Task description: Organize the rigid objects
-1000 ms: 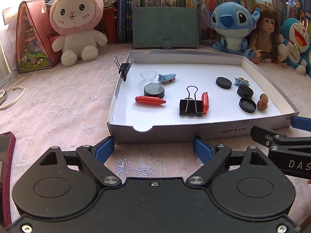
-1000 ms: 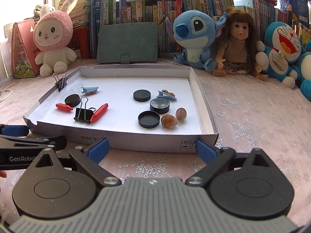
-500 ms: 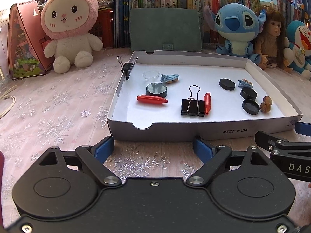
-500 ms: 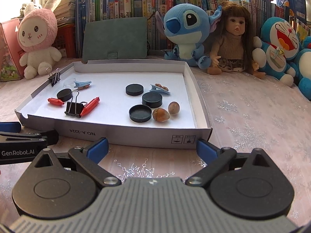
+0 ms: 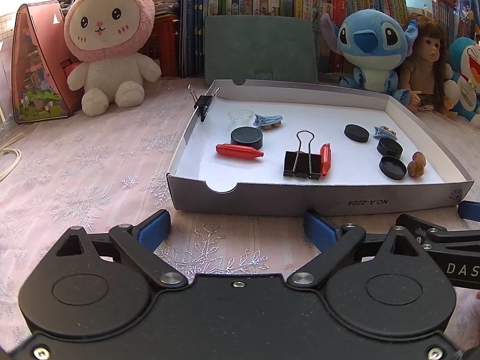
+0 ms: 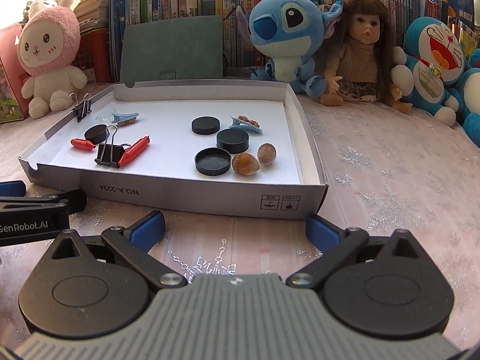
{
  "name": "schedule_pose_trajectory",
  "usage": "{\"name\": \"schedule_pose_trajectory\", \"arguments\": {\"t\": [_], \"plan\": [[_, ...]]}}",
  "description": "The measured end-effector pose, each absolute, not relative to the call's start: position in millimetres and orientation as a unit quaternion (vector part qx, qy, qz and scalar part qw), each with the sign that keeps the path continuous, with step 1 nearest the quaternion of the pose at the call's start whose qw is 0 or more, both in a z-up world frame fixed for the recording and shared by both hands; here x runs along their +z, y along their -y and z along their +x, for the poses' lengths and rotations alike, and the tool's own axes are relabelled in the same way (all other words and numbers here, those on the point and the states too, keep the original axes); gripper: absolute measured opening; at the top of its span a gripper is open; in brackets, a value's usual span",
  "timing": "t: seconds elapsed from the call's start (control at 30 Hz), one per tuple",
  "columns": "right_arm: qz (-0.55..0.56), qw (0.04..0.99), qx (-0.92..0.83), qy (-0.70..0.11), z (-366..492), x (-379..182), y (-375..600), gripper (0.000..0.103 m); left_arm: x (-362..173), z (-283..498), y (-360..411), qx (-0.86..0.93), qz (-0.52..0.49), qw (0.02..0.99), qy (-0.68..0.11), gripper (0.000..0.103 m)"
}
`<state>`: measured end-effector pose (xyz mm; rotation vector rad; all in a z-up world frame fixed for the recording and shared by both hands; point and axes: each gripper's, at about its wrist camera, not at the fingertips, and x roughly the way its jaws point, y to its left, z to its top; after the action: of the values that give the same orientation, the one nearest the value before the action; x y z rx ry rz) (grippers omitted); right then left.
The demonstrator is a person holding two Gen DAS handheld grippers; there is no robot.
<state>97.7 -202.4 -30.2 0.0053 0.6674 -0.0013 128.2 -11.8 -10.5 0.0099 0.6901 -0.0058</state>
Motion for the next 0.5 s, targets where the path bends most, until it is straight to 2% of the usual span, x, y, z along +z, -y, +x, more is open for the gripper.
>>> {"name": "schedule_pose_trajectory", "arguments": {"t": [0.1, 0.5], "plan": [[0.008, 0.944, 0.001, -0.330, 98.4, -30.8, 204.0, 0.103, -11.6, 129.7, 11.6, -0.001, 0.004, 0.940, -0.342, 0.102], [0.008, 0.944, 0.001, -0.330, 98.3, -30.9, 203.9, 0.103, -12.0, 130.4, 12.6, -0.001, 0.004, 0.939, -0.343, 0.103]]}}
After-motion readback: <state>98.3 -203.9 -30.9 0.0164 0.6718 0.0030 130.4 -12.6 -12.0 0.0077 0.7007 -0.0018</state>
